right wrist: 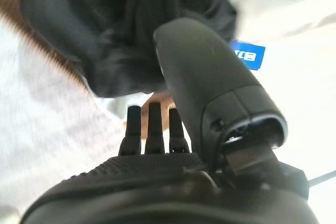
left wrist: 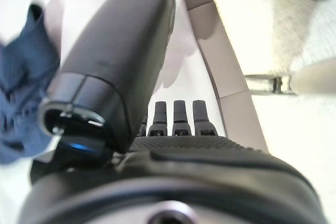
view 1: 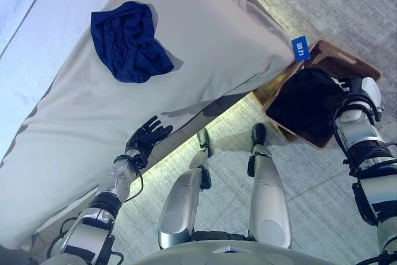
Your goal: Pick up the clothes from the bed and place them into the basket
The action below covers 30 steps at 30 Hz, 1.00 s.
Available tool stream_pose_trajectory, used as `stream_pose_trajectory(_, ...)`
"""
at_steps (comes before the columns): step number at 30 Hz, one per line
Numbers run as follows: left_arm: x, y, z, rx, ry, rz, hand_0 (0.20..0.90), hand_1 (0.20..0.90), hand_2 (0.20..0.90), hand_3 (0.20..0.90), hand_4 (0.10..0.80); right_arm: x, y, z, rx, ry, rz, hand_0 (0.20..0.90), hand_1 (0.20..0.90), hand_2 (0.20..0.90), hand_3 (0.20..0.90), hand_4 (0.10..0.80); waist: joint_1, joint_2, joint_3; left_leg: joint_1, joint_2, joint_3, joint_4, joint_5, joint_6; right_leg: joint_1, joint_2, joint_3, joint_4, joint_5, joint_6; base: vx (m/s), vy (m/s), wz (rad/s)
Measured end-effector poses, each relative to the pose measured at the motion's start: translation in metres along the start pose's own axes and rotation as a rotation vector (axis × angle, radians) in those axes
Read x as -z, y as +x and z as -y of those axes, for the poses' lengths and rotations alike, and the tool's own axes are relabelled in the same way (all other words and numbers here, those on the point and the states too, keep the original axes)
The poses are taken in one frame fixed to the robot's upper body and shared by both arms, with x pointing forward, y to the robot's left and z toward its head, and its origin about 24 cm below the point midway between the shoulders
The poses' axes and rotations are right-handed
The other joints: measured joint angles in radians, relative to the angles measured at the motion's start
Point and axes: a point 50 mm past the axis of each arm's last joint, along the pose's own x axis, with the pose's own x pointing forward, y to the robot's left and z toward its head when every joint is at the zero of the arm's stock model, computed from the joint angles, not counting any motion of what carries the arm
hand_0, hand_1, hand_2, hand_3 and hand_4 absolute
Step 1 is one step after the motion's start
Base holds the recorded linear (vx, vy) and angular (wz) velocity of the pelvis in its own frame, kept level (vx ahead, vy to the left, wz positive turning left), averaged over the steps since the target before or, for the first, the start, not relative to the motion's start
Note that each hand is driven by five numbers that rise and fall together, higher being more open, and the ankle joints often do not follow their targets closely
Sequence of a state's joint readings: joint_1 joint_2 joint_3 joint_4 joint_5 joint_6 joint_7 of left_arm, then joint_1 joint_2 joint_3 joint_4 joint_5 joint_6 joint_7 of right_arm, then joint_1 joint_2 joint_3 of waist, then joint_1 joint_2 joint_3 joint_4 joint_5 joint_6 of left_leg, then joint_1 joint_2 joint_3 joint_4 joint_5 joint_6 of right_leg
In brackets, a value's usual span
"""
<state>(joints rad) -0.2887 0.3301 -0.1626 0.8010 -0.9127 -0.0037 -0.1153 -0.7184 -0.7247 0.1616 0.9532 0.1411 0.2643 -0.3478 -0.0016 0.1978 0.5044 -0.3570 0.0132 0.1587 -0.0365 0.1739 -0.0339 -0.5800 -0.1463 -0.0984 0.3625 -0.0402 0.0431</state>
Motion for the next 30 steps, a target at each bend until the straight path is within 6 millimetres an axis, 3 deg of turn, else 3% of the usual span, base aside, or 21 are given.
stream_pose_trajectory(7,0.026,0.003,0.016,0.006,-0.175,-0.098,0.9,0.9,0.9,0.9,0.8,0.044,-0.011,-0.025,-0.105,0.305,-0.195,0.9,0.9,0.9,0.9,0.8,-0.005,-0.004,0.003,0.009,0.017,-0.024,-0.002,0.003,-0.002,0.035,0.014,-0.026,-0.02,0.003,-0.011,0.056,0.021,0.07)
stream_pose_trajectory(10,0.032,0.0,0.012,-0.022,-0.188,-0.115,0.9,0.9,0.9,0.9,0.8,0.043,-0.02,-0.024,-0.07,0.419,-0.128,0.9,0.9,0.9,0.9,0.8,-0.017,-0.025,0.017,0.052,0.027,-0.029,-0.008,0.003,-0.003,0.1,0.025,-0.041,-0.064,0.015,-0.016,0.097,0.113,0.01)
stream_pose_trajectory(13,0.043,-0.006,-0.001,-0.084,-0.198,-0.141,0.9,0.9,0.9,0.9,0.8,0.021,-0.031,-0.011,-0.004,0.483,0.055,0.9,0.9,0.9,0.9,0.8,-0.038,-0.046,0.03,0.118,0.039,-0.029,-0.032,0.002,-0.004,0.188,0.043,-0.049,-0.131,0.038,-0.01,0.105,0.193,-0.02)
stream_pose_trajectory(16,0.057,-0.015,-0.012,-0.131,-0.197,-0.175,0.9,0.9,0.9,0.9,0.8,-0.015,-0.047,0.014,0.084,0.457,0.309,0.9,0.9,0.9,0.9,0.8,-0.059,-0.06,0.033,0.161,0.04,-0.03,-0.043,-0.006,-0.002,0.257,0.05,-0.048,-0.193,0.052,0.0,0.129,0.218,0.0)
stream_pose_trajectory(18,0.066,-0.02,-0.022,-0.182,-0.225,-0.185,0.9,0.9,0.9,0.9,0.8,-0.039,-0.062,0.026,0.136,0.338,0.5,0.9,0.9,0.9,0.9,0.8,-0.059,-0.074,0.033,0.193,0.039,-0.031,-0.043,-0.012,0.001,0.304,0.052,-0.052,-0.228,0.063,0.006,0.111,0.211,-0.02)
stream_pose_trajectory(22,0.074,-0.03,-0.037,-0.255,-0.219,-0.2,0.9,0.9,0.9,0.9,0.8,-0.062,-0.077,0.03,0.166,0.142,0.685,0.9,0.9,0.9,0.9,0.8,-0.047,-0.107,0.028,0.222,0.039,-0.047,-0.037,-0.025,-0.005,0.364,0.051,-0.074,-0.257,0.065,0.007,0.116,0.18,0.18)
stream_pose_trajectory(25,0.079,-0.035,-0.048,-0.295,-0.129,-0.238,0.9,0.9,0.9,0.9,0.8,-0.075,-0.079,0.024,0.085,-0.05,0.767,0.9,0.9,0.9,0.9,0.8,-0.001,-0.143,0.01,0.23,0.035,-0.079,-0.018,-0.03,-0.004,0.41,0.046,-0.109,-0.277,0.065,0.006,0.105,0.169,0.31)
stream_pose_trajectory(30,0.079,-0.039,-0.058,-0.301,0.148,-0.311,0.9,0.9,0.9,0.9,0.8,-0.1,-0.078,-0.019,-0.109,-0.271,0.819,0.9,0.9,0.9,0.9,0.8,0.085,-0.182,-0.013,0.224,0.025,-0.139,0.033,-0.048,-0.003,0.46,0.034,-0.165,-0.278,0.063,0.008,0.081,0.127,0.36)
